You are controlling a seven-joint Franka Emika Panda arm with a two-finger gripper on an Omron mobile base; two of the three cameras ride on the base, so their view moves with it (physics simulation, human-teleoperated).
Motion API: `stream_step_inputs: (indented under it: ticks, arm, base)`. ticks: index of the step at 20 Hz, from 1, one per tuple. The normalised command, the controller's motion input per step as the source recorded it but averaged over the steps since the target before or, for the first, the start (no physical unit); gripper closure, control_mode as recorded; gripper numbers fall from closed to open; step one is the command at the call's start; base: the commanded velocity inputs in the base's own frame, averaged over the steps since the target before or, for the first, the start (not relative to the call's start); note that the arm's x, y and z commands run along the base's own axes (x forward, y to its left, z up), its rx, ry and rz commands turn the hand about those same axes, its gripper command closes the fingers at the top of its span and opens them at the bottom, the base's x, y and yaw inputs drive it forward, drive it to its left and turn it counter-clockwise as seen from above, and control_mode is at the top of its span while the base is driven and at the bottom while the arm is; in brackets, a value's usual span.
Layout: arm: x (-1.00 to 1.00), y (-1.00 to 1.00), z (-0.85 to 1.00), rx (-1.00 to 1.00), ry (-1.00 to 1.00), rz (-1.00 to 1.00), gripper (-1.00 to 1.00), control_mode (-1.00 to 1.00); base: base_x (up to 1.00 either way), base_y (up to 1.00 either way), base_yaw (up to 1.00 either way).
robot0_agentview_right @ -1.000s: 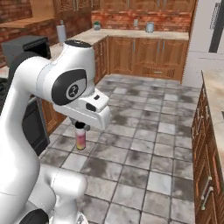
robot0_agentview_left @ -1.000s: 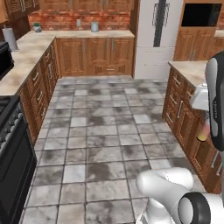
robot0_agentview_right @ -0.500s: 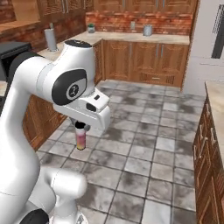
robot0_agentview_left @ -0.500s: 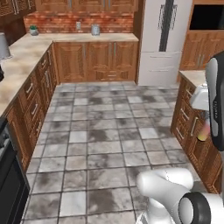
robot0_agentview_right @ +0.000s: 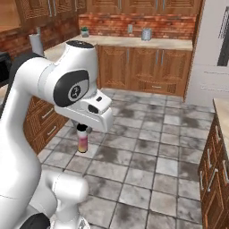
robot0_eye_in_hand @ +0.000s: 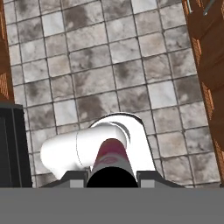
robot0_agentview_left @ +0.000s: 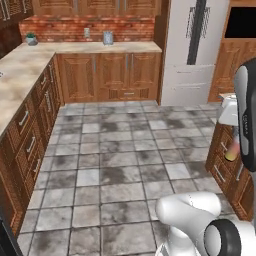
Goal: Place the large bottle from the dining counter next to the other large bottle outside the sink, and place the small bottle from the dining counter next to the other small bottle inside the sink.
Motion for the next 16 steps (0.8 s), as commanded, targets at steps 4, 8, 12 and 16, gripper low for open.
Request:
stream_step_inputs:
  ticks: [4, 8, 12, 16]
  arm:
    - [0.0, 0.0, 0.0, 0.0, 0.0, 0.0, 1.0, 1.0]
    - [0.0, 0.0, 0.0, 0.0, 0.0, 0.0, 1.0, 1.0]
    - [0.0, 0.0, 0.0, 0.0, 0.0, 0.0, 1.0, 1.0]
    - [0.0, 0.0, 0.0, 0.0, 0.0, 0.0, 1.0, 1.0]
  base:
    - [0.12, 0.09, -0.24]
    - [0.0, 0.0, -0.25]
    - [0.0, 0.0, -0.25]
    - [0.0, 0.0, -0.25]
